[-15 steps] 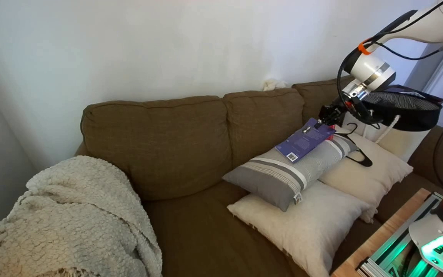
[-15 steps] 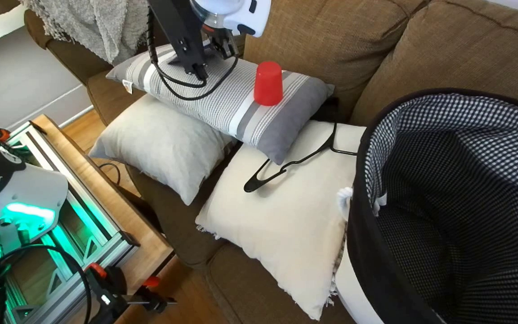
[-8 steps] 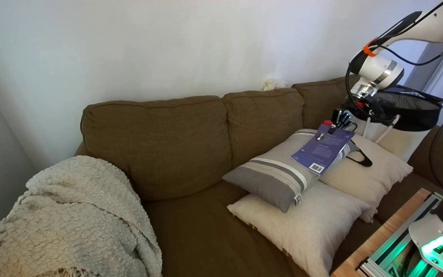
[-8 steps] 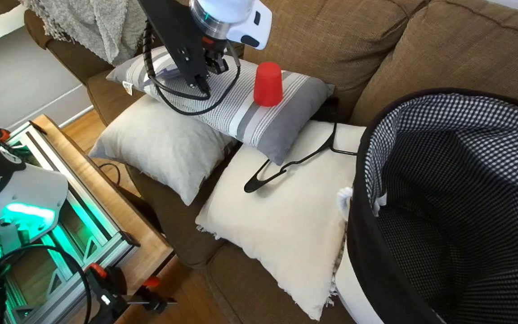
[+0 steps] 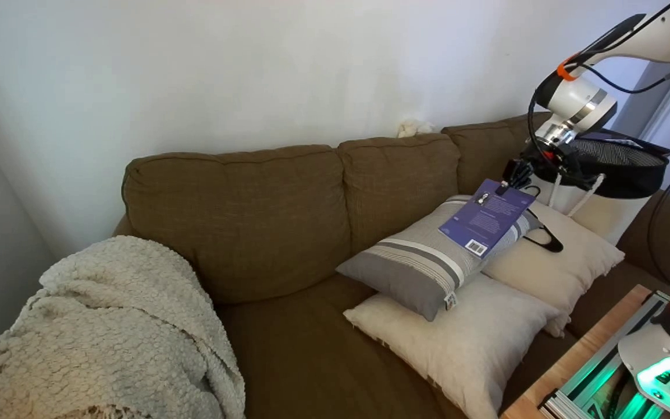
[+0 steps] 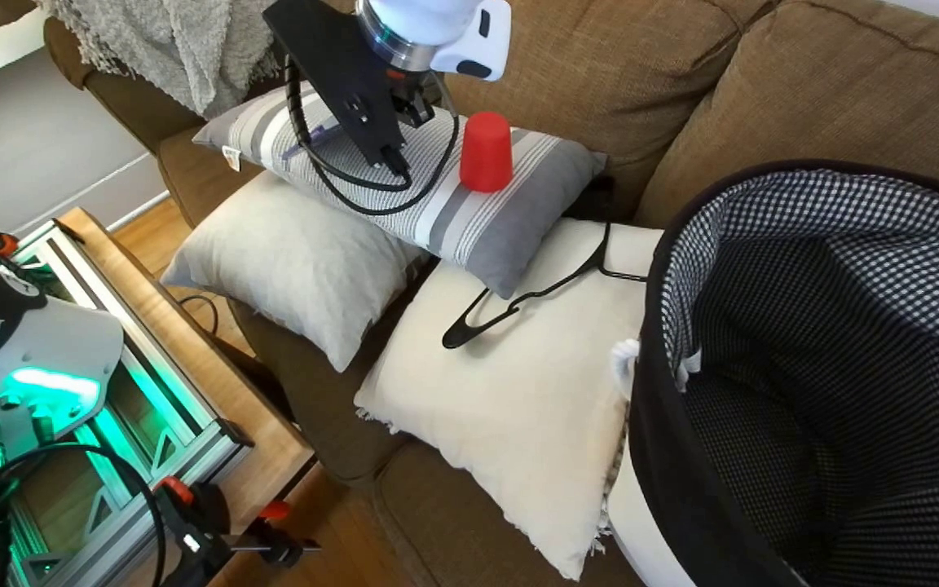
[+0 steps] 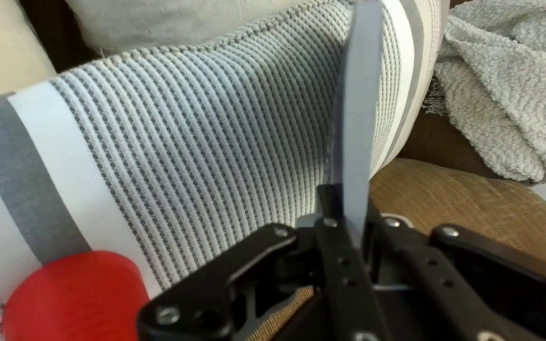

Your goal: Pick up the book and place it on the top gray pillow

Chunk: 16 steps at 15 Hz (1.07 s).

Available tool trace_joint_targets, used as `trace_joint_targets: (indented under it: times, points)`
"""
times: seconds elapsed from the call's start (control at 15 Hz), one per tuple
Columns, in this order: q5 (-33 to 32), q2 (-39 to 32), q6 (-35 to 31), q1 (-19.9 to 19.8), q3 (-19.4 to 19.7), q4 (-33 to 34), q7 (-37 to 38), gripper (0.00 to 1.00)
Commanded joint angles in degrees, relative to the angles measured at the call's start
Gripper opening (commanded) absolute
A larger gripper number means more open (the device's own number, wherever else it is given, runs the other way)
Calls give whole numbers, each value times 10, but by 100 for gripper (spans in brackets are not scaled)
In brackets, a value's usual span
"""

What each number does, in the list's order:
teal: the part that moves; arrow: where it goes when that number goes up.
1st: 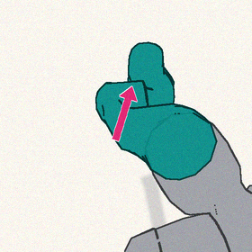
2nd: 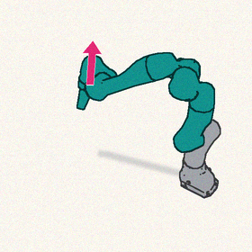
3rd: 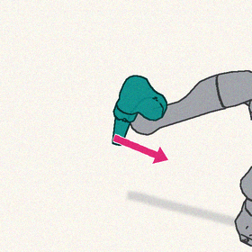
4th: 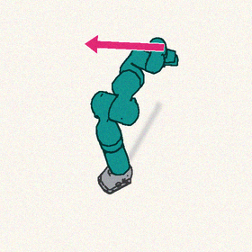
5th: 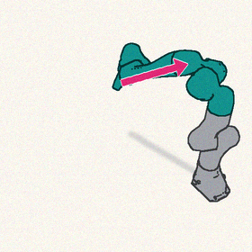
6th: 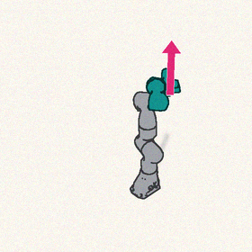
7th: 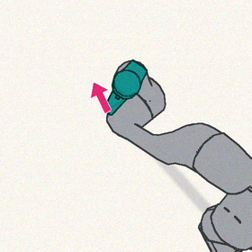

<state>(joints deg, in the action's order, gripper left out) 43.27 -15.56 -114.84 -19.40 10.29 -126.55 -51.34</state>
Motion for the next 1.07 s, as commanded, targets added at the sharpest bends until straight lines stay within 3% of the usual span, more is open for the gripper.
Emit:
trace_joint_targets:
  times: [0.0,0.13,0.2,0.27,0.4,0.8,0.87,1.0]
  points:
    - [33,-2,-13,2,-5,0,-47,3]
    - [13,-8,-6,11,-4,5,-43,3]
    - [0,-7,-13,16,-2,3,-38,35]
    - [-7,-4,-26,19,1,1,-28,36]
    - [-10,3,-59,18,6,-3,-19,50]
    - [28,37,-261,21,0,-33,14,95]
    - [31,47,-280,22,-2,-40,16,100]
    - [10,73,-260,21,-3,-55,14,100]
